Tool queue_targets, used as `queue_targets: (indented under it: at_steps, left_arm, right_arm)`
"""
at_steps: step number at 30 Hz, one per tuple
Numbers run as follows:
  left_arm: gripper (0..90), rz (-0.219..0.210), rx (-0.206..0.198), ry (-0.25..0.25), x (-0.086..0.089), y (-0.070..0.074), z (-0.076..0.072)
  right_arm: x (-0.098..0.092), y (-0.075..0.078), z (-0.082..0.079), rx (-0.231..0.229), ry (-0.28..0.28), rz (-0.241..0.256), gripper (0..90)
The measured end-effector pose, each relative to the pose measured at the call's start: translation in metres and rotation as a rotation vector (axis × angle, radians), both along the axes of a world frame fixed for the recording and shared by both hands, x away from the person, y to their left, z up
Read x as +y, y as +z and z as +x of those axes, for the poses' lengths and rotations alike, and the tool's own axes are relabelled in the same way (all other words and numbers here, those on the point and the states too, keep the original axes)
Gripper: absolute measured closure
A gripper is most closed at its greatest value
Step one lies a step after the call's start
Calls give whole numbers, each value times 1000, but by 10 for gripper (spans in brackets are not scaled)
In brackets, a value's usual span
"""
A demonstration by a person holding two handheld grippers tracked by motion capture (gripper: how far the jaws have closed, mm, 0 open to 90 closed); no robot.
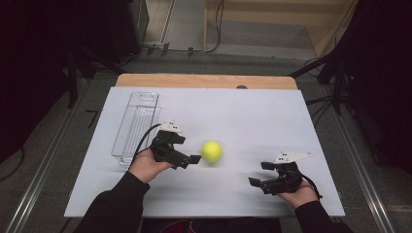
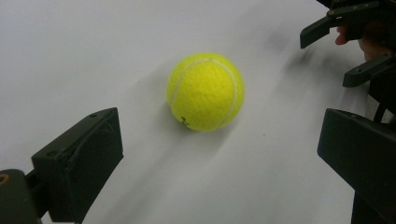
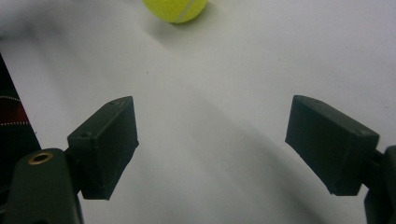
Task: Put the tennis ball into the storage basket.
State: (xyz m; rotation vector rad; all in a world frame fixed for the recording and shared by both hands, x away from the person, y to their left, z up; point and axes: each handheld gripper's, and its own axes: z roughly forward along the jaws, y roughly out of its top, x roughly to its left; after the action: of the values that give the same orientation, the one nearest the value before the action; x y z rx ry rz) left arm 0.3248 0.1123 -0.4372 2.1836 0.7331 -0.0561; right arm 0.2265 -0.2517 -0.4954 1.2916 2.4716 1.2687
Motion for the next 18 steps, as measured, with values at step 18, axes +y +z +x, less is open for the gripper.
queue_targets:
  at_steps: [18]
  left_arm:
    - [4,10,-2,-17,-21,5,15]
  right_arm:
    - [-1,0,0,3,-2,1,149]
